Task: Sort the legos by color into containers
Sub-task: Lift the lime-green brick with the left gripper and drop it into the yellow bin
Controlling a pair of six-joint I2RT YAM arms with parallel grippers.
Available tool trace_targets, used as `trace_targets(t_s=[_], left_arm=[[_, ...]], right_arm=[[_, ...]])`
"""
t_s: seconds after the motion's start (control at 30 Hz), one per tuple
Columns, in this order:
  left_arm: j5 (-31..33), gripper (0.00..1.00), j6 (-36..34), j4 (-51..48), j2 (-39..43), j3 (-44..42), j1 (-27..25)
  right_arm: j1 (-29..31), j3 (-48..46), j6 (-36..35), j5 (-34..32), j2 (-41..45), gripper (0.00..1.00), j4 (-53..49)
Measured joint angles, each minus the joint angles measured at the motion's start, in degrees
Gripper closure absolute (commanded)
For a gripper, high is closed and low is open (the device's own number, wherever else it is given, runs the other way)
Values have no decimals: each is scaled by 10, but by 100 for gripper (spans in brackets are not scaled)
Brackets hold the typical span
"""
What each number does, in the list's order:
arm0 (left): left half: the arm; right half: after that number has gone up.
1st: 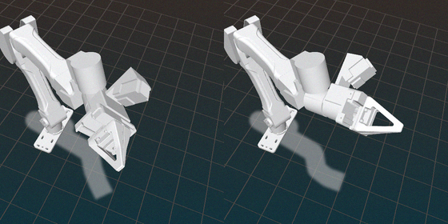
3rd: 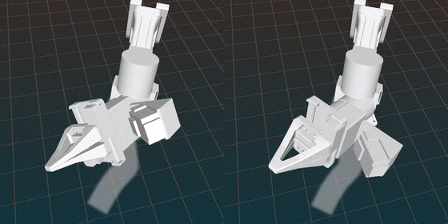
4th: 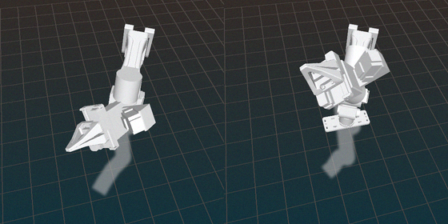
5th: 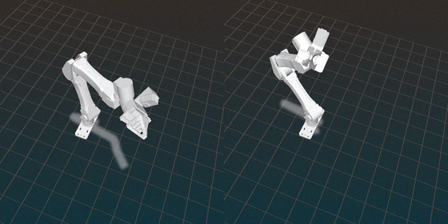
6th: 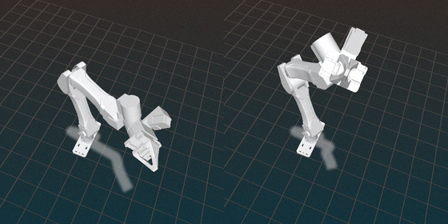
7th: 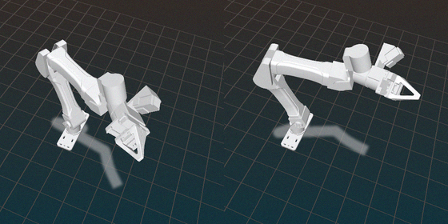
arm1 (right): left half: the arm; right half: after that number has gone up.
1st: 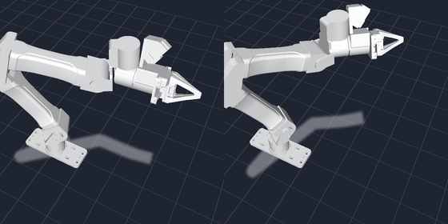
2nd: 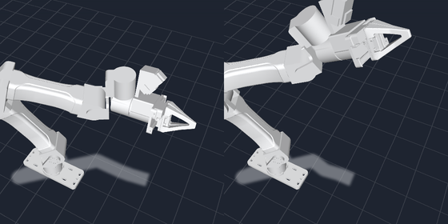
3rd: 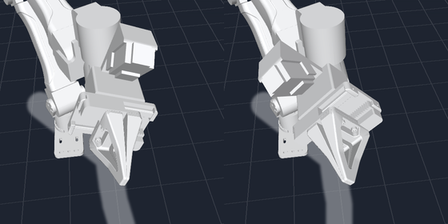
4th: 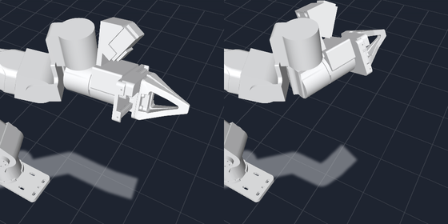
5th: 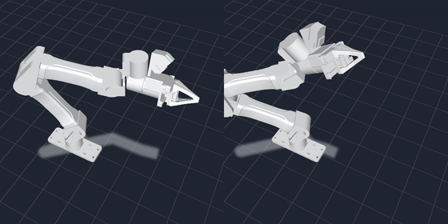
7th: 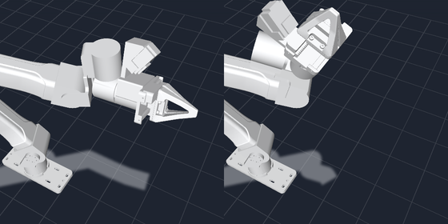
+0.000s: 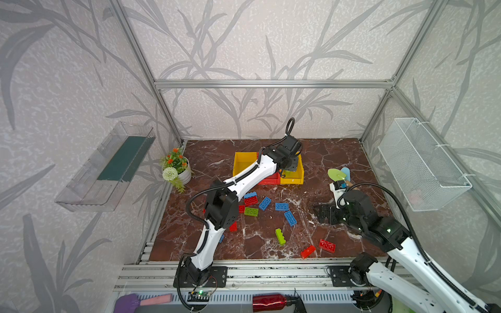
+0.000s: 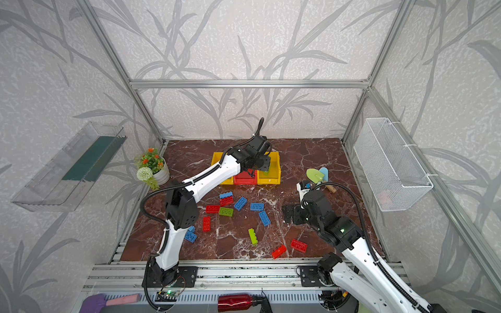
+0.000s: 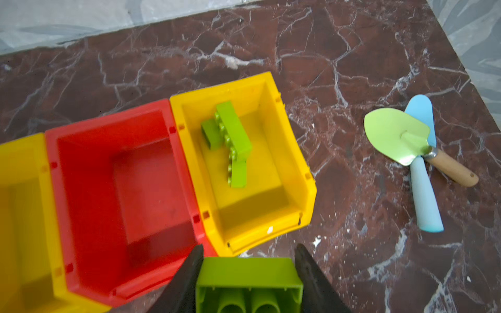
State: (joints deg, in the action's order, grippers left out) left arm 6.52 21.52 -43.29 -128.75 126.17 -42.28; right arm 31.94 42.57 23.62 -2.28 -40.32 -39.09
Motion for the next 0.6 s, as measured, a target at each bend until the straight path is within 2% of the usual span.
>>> trace_targets(t_s=[0.13, 0.2, 0.33, 0.37, 0.6], left_arm=[[-6, 63, -11, -52, -117, 182, 9], [-8, 57, -13, -61, -151, 226, 12], [-24, 18, -17, -62, -184, 242, 22], [-30, 15, -14, -61, -188, 242, 23], [-74, 14, -10, -57, -188, 244, 29]], right_arm=[[-18, -5, 2, 10, 4, 1, 0], [-28, -5, 2, 14, 4, 1, 0], [-57, -5, -4, 31, 3, 1, 1], [-63, -5, -7, 35, 2, 1, 2], [-80, -5, -16, 54, -12, 1, 6]])
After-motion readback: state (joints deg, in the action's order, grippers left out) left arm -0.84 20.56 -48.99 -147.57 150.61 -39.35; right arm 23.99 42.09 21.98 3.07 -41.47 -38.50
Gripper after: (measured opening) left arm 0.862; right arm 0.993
